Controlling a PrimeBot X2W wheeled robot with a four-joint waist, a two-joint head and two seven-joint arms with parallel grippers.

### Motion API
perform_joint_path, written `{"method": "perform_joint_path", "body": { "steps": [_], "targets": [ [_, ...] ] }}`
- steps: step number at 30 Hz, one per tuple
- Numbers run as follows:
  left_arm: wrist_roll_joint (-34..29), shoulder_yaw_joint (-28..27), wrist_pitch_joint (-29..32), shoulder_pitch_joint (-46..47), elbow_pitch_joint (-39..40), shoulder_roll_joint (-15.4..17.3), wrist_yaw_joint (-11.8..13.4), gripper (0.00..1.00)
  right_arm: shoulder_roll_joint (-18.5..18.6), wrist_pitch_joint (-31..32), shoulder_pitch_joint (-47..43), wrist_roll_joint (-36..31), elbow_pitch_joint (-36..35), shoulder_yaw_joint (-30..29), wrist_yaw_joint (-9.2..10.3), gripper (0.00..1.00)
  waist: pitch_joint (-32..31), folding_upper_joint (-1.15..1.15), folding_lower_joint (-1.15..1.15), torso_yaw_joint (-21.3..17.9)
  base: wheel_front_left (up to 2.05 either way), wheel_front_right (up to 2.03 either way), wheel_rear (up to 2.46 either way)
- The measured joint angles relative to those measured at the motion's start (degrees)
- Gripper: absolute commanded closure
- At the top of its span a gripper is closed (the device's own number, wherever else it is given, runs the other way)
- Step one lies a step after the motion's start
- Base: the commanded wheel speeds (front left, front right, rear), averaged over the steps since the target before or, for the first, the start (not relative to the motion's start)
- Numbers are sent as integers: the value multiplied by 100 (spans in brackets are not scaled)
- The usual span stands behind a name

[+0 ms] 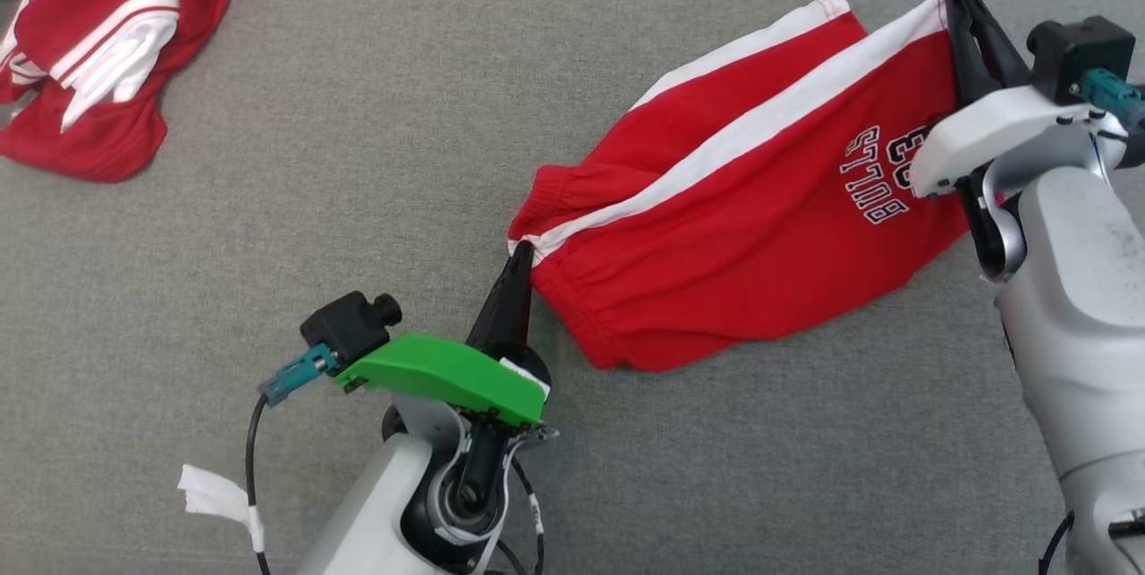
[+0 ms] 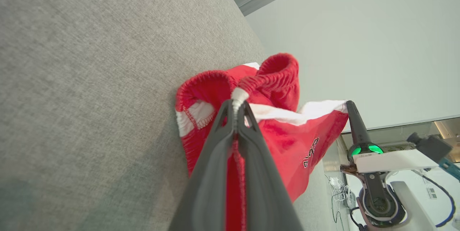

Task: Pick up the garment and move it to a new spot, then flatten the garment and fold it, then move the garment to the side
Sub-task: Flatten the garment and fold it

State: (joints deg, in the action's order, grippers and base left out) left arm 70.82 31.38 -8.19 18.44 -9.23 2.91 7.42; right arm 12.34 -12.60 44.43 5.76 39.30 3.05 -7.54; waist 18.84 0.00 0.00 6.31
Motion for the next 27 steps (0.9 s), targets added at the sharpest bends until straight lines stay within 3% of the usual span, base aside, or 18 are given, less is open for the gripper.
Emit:
{"method": "perform_joint_path", "body": {
  "steps": [9,16,17,18,19,20,21,27],
  "targets": [
    [586,476,-391,715,-401,-10,146,100,156,-118,1127,-85,1448,298,0,100,379,0,0,313,0,0,0],
    [823,688,-584,1092,-654,-10,168,100,193,-197,1634,-153,2169,374,0,100,579,0,0,443,0,0,0],
    [815,713,-600,1132,-697,-10,168,84,181,-207,1669,-153,2230,383,0,100,595,0,0,451,0,0,0],
    [784,733,-608,1176,-738,-10,168,25,171,-212,1713,-155,2290,396,0,96,611,0,0,459,0,0,0],
    [773,738,-631,1206,-764,-11,172,0,169,-213,1753,-169,2337,431,0,67,621,0,0,467,0,0,0],
    [714,742,-650,1233,-794,-11,193,0,163,-215,1775,-170,2359,469,0,43,624,0,0,473,0,0,0],
    [615,738,-655,1269,-827,-11,203,0,148,-221,1802,-163,2385,513,0,0,624,0,0,479,0,0,0],
    [-42,322,-684,1248,-747,1,171,0,235,-242,1897,7,2392,726,0,0,569,0,0,522,0,0,0]
  ]
}}
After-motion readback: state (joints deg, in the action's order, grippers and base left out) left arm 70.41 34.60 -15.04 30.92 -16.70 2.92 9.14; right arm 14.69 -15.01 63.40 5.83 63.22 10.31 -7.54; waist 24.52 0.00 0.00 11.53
